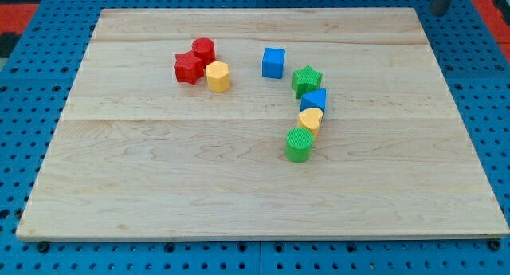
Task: Push the blue cube into the green star
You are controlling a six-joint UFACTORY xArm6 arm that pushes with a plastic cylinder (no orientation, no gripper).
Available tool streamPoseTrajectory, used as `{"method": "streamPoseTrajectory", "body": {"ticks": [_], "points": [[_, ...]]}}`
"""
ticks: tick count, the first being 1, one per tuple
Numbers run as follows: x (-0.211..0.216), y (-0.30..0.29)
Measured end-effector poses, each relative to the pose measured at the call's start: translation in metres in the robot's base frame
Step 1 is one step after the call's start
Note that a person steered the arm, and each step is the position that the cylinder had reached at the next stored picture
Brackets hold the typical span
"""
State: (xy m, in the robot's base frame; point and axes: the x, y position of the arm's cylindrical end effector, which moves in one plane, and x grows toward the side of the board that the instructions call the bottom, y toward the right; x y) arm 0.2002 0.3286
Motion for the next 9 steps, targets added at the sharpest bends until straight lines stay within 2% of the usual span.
{"method": "streamPoseTrajectory", "body": {"ticks": [2,3,6,8,9], "points": [[-0.001,0.0],[-0.001,-0.02],[0.005,-0.197],[0.066,-0.258],[0.072,-0.297]]}}
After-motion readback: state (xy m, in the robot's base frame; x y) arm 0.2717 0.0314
